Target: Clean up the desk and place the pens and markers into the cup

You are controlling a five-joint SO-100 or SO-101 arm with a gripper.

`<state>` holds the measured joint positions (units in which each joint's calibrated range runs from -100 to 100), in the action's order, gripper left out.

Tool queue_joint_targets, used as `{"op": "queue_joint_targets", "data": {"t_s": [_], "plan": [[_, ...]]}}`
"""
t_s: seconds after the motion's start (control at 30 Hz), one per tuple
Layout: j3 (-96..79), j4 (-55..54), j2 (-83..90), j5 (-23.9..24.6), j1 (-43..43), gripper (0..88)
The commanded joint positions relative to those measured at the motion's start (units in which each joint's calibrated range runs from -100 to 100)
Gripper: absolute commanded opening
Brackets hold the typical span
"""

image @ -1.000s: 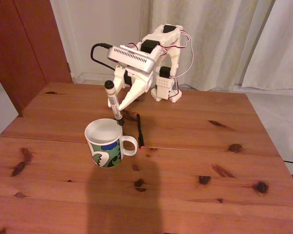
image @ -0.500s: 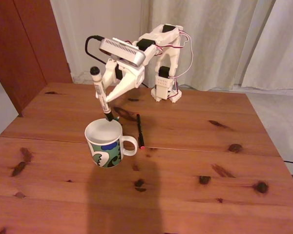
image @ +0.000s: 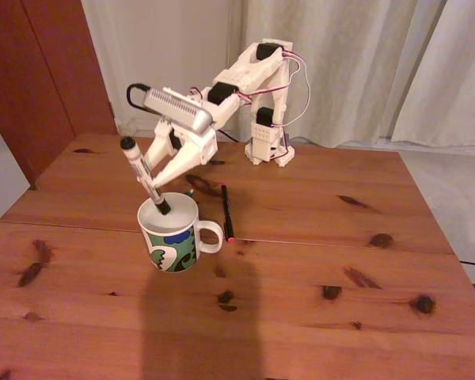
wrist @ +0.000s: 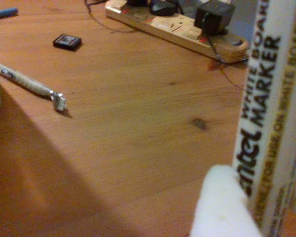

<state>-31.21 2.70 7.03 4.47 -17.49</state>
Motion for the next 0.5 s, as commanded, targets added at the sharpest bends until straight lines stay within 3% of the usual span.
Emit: {"op": "queue_joint_targets", "data": {"t_s": [0.0, 0.47], "plan": [[3.62, -2.05, -0.37, -0.17, 0.08, 0.7], [-2.69, -2.05, -0.12, -0.17, 0.64, 0.7]]}}
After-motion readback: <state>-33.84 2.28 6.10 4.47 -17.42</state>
